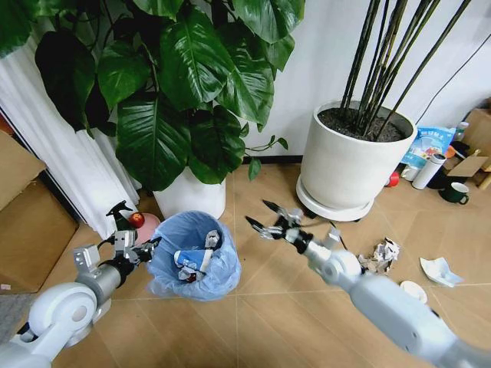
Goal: Pick up the trash bin and place the garbage on the floor into it.
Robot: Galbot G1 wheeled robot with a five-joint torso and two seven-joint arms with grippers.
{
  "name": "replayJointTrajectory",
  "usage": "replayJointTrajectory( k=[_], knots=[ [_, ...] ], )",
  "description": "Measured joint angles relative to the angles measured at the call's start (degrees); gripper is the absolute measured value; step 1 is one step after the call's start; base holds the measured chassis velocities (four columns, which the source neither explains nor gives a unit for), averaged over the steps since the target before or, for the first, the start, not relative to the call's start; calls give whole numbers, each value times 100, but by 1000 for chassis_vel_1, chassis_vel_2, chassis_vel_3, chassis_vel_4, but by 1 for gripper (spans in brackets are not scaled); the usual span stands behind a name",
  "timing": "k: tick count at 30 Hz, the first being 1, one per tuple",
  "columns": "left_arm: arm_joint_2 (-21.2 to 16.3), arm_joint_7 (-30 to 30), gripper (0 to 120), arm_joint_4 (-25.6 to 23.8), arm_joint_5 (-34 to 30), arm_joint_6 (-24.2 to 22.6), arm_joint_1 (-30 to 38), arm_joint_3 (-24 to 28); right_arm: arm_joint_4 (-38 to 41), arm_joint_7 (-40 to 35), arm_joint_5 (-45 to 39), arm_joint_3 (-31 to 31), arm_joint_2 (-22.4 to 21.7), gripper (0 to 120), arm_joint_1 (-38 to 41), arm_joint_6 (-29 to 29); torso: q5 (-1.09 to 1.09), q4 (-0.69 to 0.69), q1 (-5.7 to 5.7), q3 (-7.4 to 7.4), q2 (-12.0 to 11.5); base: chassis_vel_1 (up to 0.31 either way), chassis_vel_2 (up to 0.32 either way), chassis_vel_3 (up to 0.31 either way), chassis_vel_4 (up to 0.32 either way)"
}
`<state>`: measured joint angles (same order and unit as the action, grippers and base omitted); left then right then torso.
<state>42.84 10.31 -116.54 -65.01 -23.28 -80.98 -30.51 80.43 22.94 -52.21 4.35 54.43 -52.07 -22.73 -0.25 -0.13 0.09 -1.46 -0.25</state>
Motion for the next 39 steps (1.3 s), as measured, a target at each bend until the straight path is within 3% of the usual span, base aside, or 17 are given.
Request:
replayJointTrajectory(
  k=[6,10,17,29,39],
  knots=[
    [37,-13,0,-35,27,19,-43,-12,167,-1977,1094,-812,30,100,-758,115,0,1,0,0,0,0,0,0,0],
    [27,-15,0,-73,28,24,-49,-20,272,-2557,1609,-1188,57,100,-1110,313,-1,1,0,0,0,0,0,0,0],
    [74,-12,0,-134,68,30,-117,-38,-95,-2029,2100,-2186,534,100,-1698,33,1,2,0,0,0,0,0,0,0],
    [223,14,0,-154,208,52,-206,-41,-118,-1696,2111,-3088,950,100,-2499,200,-1,0,0,0,0,0,0,0,0],
    [167,68,0,-235,195,58,-248,-63,-168,-1653,1901,-3114,1055,100,-2521,337,-1,1,0,-1,0,0,0,0,0]
  ],
)
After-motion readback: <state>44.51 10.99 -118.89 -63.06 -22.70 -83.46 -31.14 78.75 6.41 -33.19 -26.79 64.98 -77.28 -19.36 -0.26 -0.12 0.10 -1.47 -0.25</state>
